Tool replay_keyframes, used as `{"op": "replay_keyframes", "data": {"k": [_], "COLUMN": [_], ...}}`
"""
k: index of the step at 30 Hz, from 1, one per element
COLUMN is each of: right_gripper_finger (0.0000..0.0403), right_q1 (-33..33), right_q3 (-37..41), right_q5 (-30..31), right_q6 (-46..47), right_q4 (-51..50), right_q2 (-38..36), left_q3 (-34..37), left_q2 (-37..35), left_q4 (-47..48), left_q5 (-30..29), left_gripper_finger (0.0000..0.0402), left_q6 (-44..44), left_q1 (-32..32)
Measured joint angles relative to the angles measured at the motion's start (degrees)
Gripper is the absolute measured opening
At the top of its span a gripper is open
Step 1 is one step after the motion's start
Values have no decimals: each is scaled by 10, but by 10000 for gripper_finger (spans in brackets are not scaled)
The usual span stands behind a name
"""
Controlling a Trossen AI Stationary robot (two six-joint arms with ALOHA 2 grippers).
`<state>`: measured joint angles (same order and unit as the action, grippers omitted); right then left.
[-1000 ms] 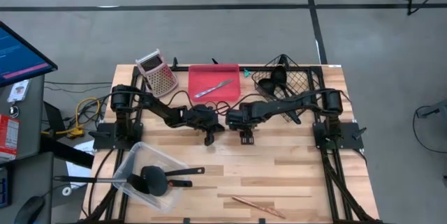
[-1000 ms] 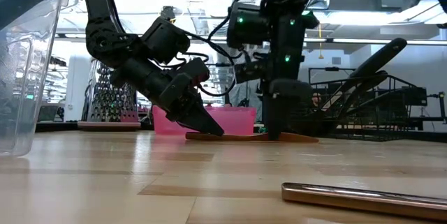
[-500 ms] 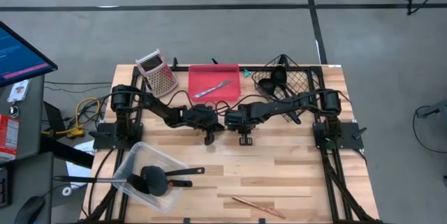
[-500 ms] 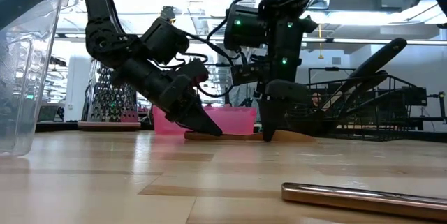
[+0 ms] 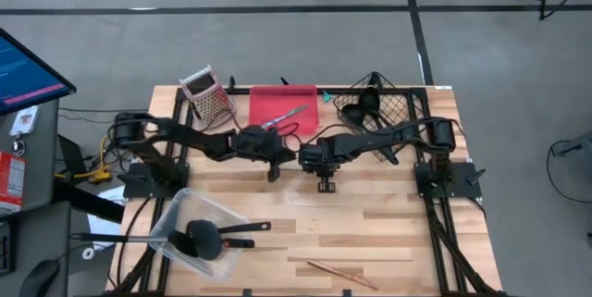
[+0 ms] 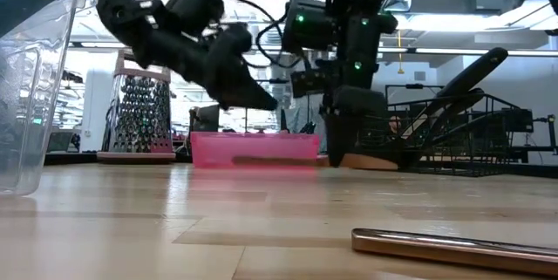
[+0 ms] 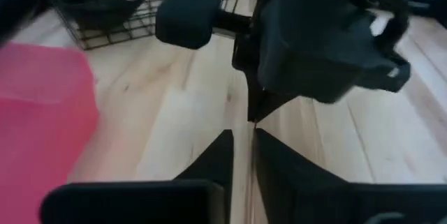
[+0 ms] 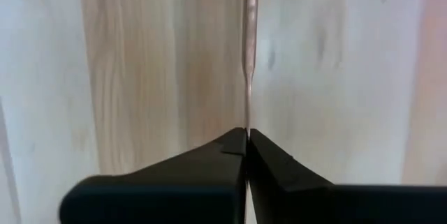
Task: Pick & Place Kitchen Items
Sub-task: Put the gold table knife into the pink bin
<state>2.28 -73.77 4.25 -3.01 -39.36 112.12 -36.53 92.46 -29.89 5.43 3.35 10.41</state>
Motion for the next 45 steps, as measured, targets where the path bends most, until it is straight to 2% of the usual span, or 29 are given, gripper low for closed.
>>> {"op": "replay_keyframes", "data": {"k": [4, 11, 15, 20, 27, 31, 35, 37, 45], "right_gripper_finger": [1, 1, 0, 0, 0, 0, 0, 0, 0], "right_q1": [5, 25, 49, 62, 110, 155, 194, 206, 209], "right_q3": [0, -1, -2, -2, -42, -67, -100, -118, -194], "right_q5": [1, 1, 5, 13, 73, 77, 24, 18, 15], "right_q6": [0, -6, -6, 1, -28, -83, -79, -72, -50], "right_q4": [1, 3, 12, 23, 34, 89, 133, 138, 122], "right_q2": [-17, -75, -122, -187, -251, -209, -133, -94, 40], "left_q3": [2, 1, 1, 1, 0, 0, 0, 0, 0], "left_q2": [-77, -248, -337, -432, -504, -511, -511, -511, -511], "left_q4": [57, 137, 144, 144, 143, 145, 145, 146, 145], "left_q5": [-1, -63, -102, -109, -120, -137, -138, -138, -151], "left_gripper_finger": [76, 112, 115, 106, 102, 102, 102, 102, 102], "left_q6": [0, -14, -1, 32, 51, 51, 59, 59, 59], "left_q1": [7, 13, 13, 12, 12, 12, 12, 12, 12]}}
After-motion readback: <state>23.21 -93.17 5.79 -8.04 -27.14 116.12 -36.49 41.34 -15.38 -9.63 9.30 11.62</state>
